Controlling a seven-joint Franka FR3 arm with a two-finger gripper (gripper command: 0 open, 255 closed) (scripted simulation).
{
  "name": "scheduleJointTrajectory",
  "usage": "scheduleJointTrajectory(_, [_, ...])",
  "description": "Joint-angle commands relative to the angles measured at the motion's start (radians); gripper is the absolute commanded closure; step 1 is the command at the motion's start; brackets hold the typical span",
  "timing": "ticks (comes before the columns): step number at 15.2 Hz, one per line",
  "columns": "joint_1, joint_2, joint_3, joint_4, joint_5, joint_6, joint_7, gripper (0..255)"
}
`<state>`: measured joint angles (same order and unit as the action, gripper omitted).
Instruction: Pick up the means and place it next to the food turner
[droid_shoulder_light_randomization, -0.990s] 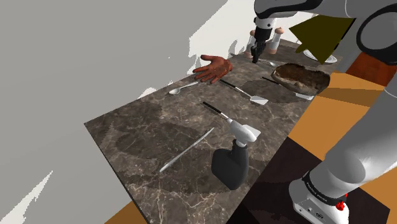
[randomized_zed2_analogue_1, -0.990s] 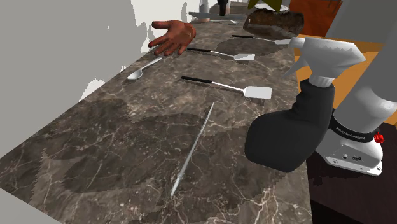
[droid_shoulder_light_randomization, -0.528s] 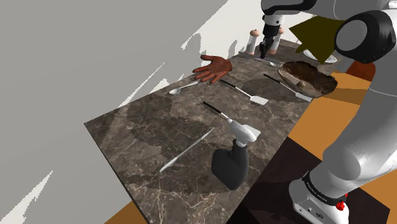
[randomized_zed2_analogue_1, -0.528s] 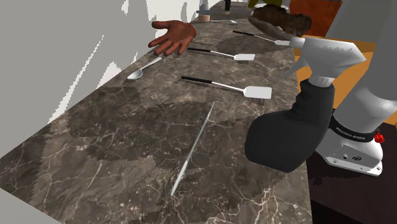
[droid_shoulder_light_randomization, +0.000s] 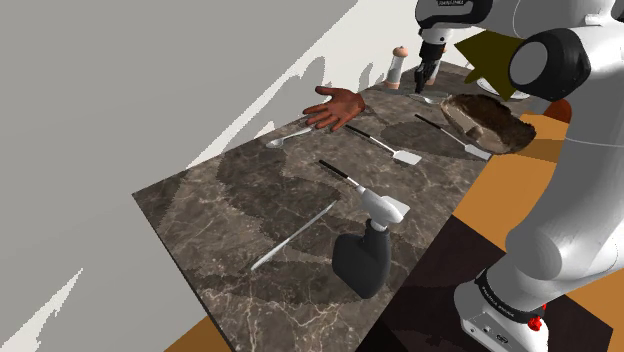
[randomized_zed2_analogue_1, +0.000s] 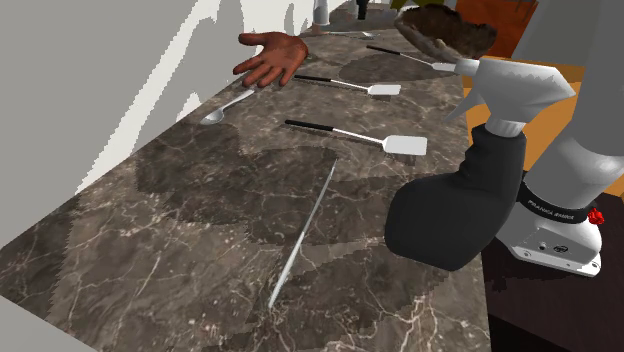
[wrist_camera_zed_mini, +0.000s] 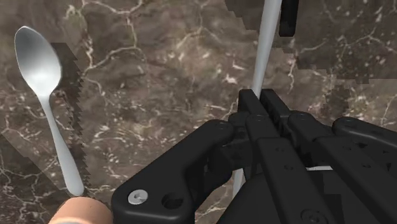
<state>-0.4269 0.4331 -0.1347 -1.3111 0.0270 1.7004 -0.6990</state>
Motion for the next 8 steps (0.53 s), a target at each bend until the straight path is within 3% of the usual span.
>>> scheduleJointTrajectory(1, [-0.001,-0.001,-0.001,-0.03,-0.001,0.028,0.0,255])
scheduleJointTrajectory(8, [0.001,0.004,0.0,-0.117,0.0,0.12,0.001,255])
